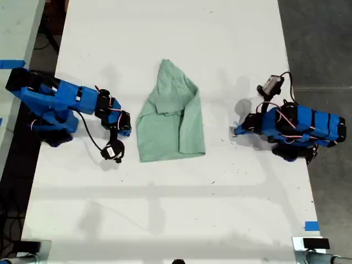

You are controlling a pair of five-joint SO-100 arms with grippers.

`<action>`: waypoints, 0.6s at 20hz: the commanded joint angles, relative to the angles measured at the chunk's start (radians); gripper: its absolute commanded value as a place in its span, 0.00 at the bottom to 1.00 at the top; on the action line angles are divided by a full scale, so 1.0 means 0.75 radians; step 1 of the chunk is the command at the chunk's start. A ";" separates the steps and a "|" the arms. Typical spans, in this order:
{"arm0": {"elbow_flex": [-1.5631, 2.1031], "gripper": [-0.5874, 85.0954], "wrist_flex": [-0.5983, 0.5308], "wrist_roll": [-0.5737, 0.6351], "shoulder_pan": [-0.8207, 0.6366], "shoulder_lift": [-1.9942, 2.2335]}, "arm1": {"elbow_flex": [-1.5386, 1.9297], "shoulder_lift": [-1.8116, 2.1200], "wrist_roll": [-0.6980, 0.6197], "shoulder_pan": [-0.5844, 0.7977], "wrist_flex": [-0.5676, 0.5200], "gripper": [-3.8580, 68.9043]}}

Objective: Fold t shirt

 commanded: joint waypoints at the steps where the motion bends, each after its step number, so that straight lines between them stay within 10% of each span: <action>1: -0.129 0.19 0.025 -0.047 0.037 -0.035 | 0.041 0.020 -0.020 0.008 -0.008 0.03; 10: -0.683 0.23 0.313 -0.047 0.041 -0.579 | 0.041 0.020 -0.022 0.006 -0.008 0.03; 12: -0.787 0.09 0.358 -0.010 0.027 -0.697 | 0.041 0.020 -0.022 0.006 -0.008 0.03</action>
